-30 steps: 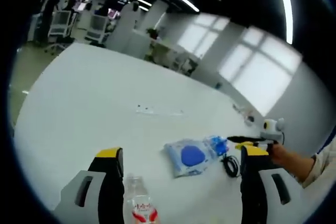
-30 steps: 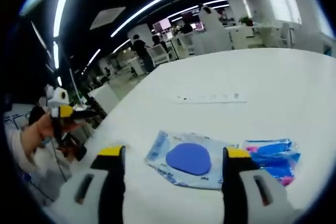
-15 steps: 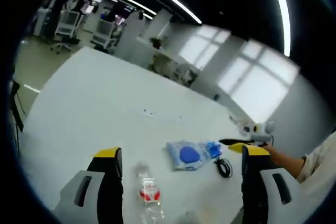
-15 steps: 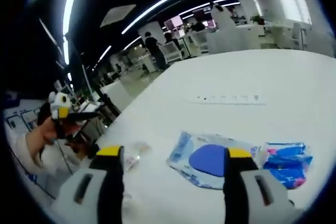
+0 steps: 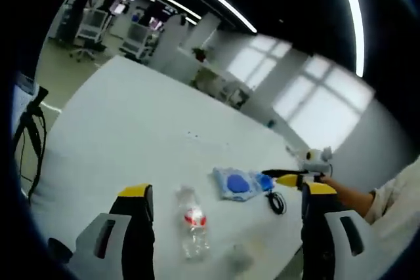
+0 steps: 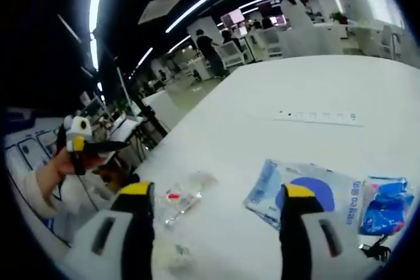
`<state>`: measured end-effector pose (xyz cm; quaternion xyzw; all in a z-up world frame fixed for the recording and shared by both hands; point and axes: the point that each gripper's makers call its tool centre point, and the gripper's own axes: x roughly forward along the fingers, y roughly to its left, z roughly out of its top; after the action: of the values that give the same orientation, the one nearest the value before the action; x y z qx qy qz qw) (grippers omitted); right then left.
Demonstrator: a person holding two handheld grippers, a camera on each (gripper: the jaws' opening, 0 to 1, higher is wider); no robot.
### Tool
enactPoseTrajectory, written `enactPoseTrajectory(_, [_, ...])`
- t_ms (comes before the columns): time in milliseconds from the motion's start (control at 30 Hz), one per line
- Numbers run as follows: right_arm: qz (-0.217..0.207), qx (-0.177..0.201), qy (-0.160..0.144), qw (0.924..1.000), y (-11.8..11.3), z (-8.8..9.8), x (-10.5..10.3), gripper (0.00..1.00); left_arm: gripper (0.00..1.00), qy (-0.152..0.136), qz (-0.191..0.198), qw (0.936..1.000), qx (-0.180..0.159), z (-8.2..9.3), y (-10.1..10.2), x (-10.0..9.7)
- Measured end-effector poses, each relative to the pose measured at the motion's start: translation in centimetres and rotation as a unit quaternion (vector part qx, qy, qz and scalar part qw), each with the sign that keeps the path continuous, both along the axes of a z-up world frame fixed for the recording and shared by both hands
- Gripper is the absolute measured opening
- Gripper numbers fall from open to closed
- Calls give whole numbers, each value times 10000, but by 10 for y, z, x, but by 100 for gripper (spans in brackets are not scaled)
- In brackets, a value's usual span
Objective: Arrange the tabletop items into an orderly group along one side of the table until the central work area is clear of visible clutter.
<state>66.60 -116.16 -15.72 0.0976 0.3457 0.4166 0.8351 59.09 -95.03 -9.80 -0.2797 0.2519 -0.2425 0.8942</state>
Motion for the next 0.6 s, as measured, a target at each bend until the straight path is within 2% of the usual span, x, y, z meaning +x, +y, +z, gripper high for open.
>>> enactPoseTrajectory(333, [288, -1, 83, 9996, 40, -5, -9, 76, 90, 74, 18, 10000, -20, -9, 19, -13])
enactPoseTrajectory(600, [513, 56, 319, 9982, 68, -23, -6, 74, 89, 122, 103, 9998, -128, -16, 27, -26])
